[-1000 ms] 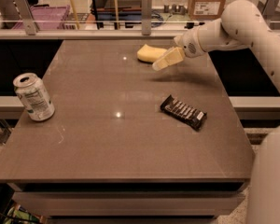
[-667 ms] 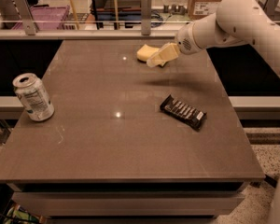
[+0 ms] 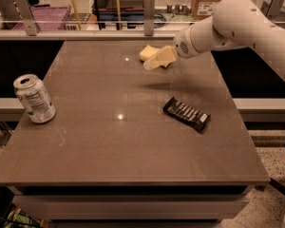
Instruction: Move sponge near 7up can
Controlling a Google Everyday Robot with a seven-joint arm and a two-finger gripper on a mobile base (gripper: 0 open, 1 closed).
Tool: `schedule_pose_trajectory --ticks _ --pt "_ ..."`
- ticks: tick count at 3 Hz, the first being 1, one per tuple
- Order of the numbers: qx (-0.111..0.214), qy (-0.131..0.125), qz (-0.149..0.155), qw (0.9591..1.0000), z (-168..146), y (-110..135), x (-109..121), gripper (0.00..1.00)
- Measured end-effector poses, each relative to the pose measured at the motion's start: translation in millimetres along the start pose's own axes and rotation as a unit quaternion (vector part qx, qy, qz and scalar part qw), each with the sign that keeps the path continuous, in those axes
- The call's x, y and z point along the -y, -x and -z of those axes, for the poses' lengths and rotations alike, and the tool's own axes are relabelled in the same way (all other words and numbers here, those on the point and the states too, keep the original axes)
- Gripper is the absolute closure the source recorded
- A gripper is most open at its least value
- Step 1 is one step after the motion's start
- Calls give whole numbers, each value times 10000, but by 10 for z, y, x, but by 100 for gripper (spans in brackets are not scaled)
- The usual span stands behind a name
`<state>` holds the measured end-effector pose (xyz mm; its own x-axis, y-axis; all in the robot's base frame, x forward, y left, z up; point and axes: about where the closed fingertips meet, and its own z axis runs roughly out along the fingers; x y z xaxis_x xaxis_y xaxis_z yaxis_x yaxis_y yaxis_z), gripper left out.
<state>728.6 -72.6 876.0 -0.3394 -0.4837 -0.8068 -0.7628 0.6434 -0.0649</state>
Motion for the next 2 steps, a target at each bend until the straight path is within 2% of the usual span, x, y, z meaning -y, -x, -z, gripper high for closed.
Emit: schedule_pose_trajectory --ticks 1,2 --pt "0 1 -8 10000 -2 -2 -1 0" --pt "129 95 70 9998 -45 -6 146 0"
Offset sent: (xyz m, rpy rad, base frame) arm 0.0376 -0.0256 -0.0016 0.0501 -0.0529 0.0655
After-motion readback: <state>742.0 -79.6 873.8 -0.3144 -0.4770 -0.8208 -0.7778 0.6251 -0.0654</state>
